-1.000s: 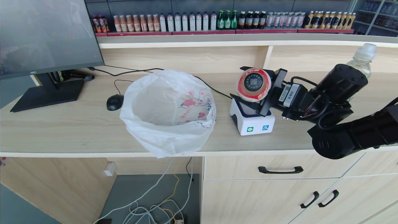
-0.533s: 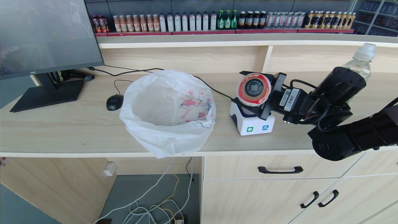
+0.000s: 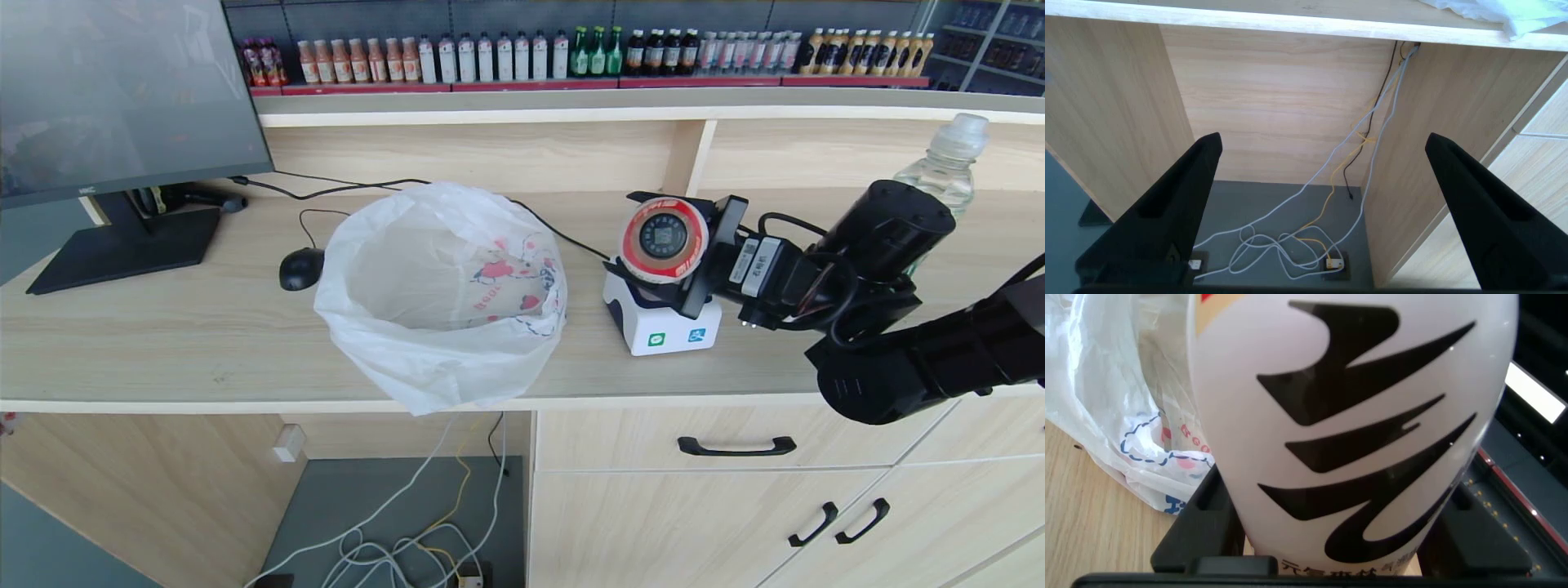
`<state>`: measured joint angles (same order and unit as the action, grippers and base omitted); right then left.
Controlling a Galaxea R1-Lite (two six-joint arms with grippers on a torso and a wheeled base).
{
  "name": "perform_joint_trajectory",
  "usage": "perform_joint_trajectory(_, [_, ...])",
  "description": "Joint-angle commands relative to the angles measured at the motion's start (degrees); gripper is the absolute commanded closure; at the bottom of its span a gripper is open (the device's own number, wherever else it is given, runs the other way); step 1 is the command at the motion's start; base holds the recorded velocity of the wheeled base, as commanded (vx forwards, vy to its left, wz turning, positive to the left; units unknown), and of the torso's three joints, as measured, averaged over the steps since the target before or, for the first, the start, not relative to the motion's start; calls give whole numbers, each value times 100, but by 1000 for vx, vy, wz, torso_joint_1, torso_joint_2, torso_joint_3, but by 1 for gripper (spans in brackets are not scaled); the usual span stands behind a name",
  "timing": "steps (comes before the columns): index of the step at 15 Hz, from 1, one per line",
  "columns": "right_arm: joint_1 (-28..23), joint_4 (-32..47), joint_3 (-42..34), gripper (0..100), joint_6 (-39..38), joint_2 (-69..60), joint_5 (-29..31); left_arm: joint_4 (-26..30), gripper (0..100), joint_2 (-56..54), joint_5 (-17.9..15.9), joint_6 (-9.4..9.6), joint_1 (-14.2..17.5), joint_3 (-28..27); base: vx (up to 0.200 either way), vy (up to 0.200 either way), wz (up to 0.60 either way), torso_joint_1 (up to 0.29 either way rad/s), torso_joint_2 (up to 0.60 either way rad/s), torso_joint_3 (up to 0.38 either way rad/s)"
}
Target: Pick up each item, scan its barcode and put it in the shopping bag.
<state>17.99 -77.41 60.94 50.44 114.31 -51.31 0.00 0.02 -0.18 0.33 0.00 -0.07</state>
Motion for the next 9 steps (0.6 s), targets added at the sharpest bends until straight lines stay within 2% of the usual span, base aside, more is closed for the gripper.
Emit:
perform_joint_trajectory(1, [2, -2, -3, 100, 0, -5, -2, 0, 0, -2, 1, 2, 0, -1, 0, 0, 0, 0, 0, 0])
perform_joint_trajectory(9, [2, -2, -126, 100, 71, -40, 69, 0, 0, -2, 1, 2, 0, -1, 0, 0, 0, 0, 0, 0])
